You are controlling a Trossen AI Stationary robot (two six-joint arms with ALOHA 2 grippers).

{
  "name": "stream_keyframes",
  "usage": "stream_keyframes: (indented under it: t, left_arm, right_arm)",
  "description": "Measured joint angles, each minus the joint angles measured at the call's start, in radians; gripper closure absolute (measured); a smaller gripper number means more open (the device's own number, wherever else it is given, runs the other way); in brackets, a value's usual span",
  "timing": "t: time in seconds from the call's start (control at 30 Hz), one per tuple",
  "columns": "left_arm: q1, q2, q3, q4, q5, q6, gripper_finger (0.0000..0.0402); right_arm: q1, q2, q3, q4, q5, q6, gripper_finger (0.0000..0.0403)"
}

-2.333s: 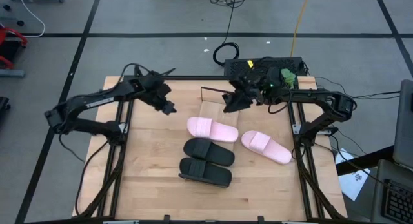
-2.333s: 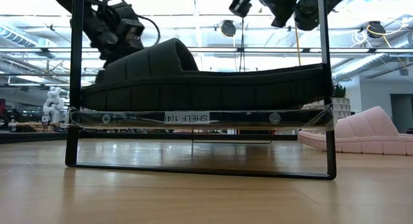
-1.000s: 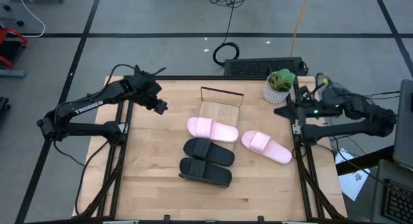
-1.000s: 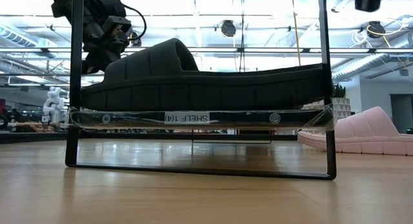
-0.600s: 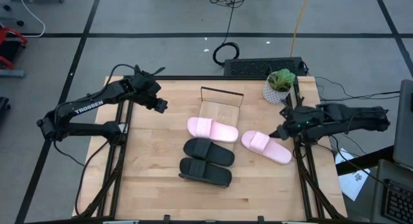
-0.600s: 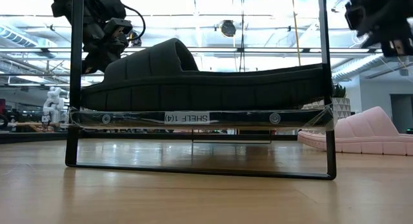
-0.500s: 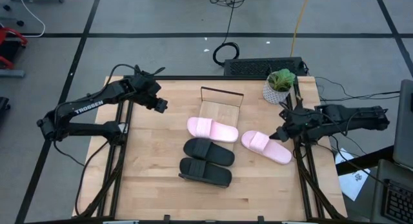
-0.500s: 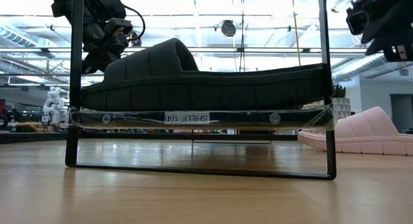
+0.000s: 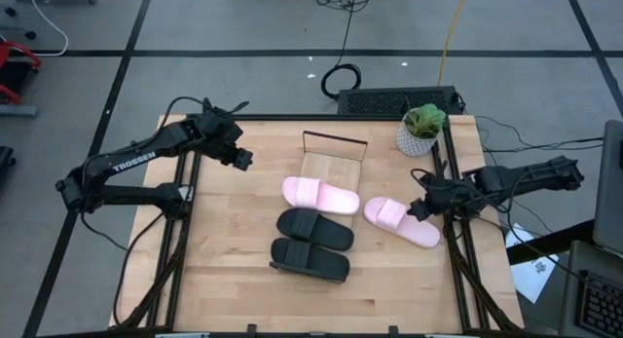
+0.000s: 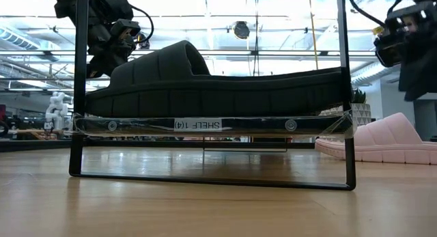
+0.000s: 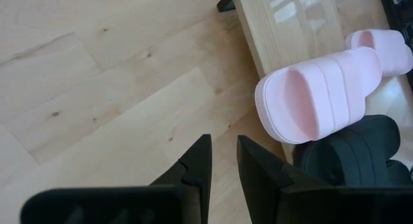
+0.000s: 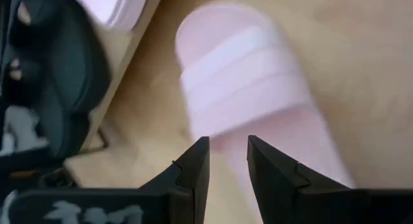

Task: Pick and place slides into the shelf
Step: Put the pink slide on the shelf

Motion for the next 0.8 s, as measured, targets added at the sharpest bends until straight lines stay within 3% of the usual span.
stream_keyframes:
  t: [0.13, 0.4, 0.8]
  left_arm:
    - [0.0, 0.0, 0.0, 0.0, 0.0, 0.004, 0.0332]
    - [0.0, 0.0, 0.0, -0.002, 0.0, 0.019, 0.0332]
    - [0.0, 0.0, 0.0, -0.002, -0.001, 0.043, 0.0332]
  right_arm:
    - [0.003, 0.0, -0.023, 0.001, 0.079, 0.019, 0.031]
    - [0.004, 0.0, -0.075, 0.027, -0.008, 0.121, 0.031]
    - [0.004, 0.0, -0.177, 0.224, -0.001, 0.15, 0.028]
